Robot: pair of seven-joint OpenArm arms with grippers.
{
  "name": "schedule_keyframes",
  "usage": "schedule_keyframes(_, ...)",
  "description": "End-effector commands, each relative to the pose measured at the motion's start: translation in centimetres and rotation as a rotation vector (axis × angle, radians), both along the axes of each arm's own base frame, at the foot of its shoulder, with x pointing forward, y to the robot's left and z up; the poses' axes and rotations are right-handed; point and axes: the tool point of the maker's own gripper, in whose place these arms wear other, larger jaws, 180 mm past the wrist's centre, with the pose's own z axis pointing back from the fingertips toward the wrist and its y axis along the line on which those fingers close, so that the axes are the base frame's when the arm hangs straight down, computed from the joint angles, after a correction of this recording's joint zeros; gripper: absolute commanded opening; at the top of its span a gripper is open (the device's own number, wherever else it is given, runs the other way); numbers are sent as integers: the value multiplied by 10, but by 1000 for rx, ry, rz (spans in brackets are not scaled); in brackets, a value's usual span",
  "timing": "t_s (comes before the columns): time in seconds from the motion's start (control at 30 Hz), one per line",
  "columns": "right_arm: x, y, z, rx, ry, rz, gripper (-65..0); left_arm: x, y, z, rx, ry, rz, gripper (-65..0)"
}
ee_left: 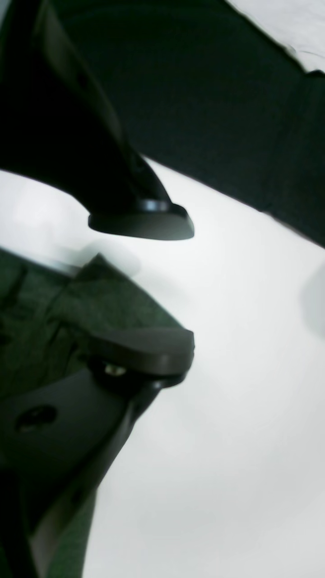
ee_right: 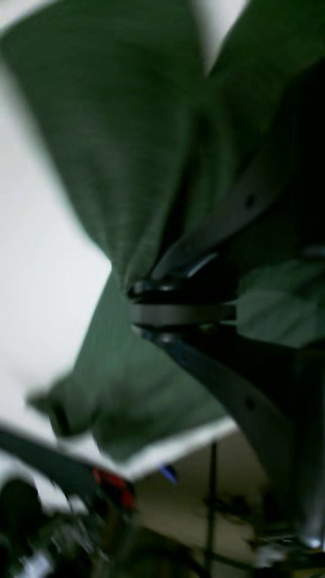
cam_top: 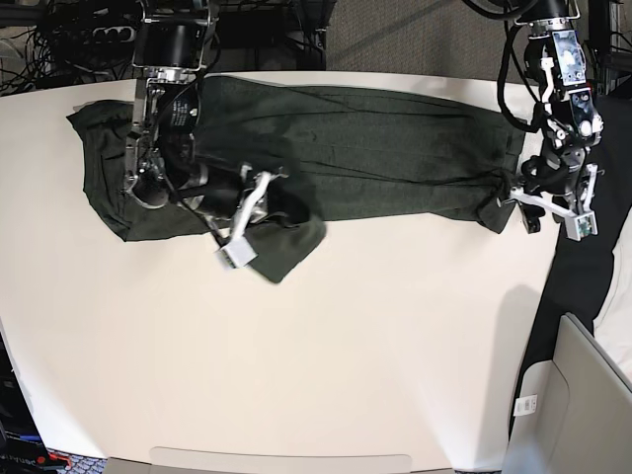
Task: Fold the T-shirt properly
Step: 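Fold the sleeve across the shirt body toward the left gripper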
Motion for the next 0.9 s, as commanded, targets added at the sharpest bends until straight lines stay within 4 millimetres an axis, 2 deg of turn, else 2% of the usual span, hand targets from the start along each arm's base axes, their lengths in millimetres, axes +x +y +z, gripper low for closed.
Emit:
schedule_keyframes(0.0, 3, 8, 17, 39, -52, 15, -646, 7, 7, 17, 30, -53, 3, -347)
schedule_keyframes(0.23, -31, 52, 28, 59, -81, 151, -646, 7, 7, 17, 30, -54, 6, -347)
schedule_keyframes(0.4, -50, 72, 23, 32, -62, 248, -646, 6, 7, 17, 30, -52, 6, -347)
schedule_keyframes(0.53, -51, 73, 20, 10, -63, 267, -643, 6, 7, 17, 29, -52, 6, -347)
schedule_keyframes(0.6, -49, 65, 9, -54, -57, 263, -634, 6, 7, 17, 29, -52, 6, -347)
schedule_keyframes(0.67, -51, 60, 0, -101, -51, 267, -582, 6, 7, 17, 29, -52, 6, -347)
schedule_keyframes(0.8, -51, 48, -5, -147, -59, 271, -361, 6, 7, 17, 29, -52, 6, -347)
schedule_keyframes(0.87, -48, 38, -1, -171, -83, 262, -282, 6, 7, 17, 29, -52, 6, -347)
